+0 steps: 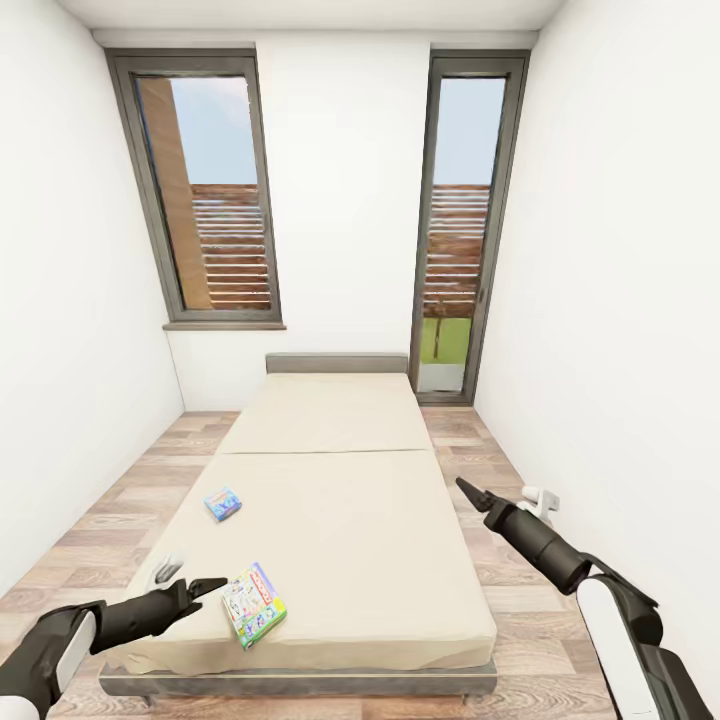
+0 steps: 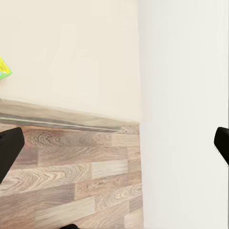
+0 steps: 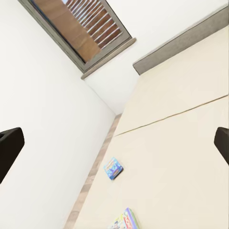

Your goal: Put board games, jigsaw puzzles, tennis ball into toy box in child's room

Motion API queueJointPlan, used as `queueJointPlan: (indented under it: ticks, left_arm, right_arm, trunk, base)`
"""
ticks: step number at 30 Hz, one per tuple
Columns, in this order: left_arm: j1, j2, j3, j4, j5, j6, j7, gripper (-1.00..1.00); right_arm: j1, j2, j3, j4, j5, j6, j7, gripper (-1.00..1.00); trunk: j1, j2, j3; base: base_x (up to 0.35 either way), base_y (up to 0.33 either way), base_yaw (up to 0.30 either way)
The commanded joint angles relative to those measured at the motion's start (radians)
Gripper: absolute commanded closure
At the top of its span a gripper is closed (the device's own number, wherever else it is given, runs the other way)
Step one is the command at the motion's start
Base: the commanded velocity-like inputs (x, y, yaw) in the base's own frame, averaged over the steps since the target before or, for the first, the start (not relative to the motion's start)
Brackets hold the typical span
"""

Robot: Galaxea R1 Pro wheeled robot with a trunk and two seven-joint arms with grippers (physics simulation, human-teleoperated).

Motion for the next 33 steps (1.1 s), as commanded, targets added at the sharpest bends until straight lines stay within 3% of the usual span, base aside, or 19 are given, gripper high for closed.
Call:
queueJointPlan:
  ticks: [1,4,10,16,21,27,33]
  left_arm:
    - [-0.001,-0.001,0.015,0.016,0.004,0.004,0.007,-1.0]
    - [-0.001,-0.002,0.031,0.071,0.006,-0.029,0.046,-1.0]
    - [-0.001,-0.008,0.039,0.151,0.008,-0.13,0.105,-1.0]
    - [-0.001,-0.015,0.04,0.164,0.01,-0.149,0.114,-1.0]
    - [-0.002,-0.014,0.066,0.166,0.061,-0.147,0.109,-1.0]
    - [-0.004,-0.008,0.079,0.166,0.119,-0.145,0.104,-1.0]
    - [-0.005,-0.008,0.086,0.166,0.134,-0.145,0.105,-1.0]
  right_arm:
    - [-0.001,0.001,0.009,-0.008,-0.007,0.009,0.002,-1.0]
    - [-0.001,0.002,0.033,-0.019,-0.008,0.011,0.003,-1.0]
    - [-0.001,0.004,0.046,-0.024,-0.009,0.013,0.003,-1.0]
    - [-0.001,0.03,0.054,-0.018,-0.01,0.011,0.002,-1.0]
    - [-0.001,0.071,0.056,-0.015,-0.009,0.009,-0.002,-1.0]
    - [-0.001,0.081,0.055,-0.012,-0.009,0.007,-0.005,-1.0]
    - [-0.001,0.082,0.05,-0.011,-0.01,0.007,-0.006,-1.0]
  trunk:
    - [0.004,-0.009,-0.005]
    - [0.016,-0.03,-0.014]
    - [0.039,-0.072,-0.033]
    - [0.062,-0.114,-0.052]
    - [0.081,-0.149,-0.068]
    - [0.104,-0.191,-0.086]
    - [0.127,-0.233,-0.105]
  base:
    - [0.0,0.0,0.0]
    - [0.0,0.0,0.0]
    - [0.0,0.0,0.0]
    - [0.0,0.0,0.0]
    - [0.0,0.0,0.0]
    - [0.0,0.0,0.0]
    - [0.0,0.0,0.0]
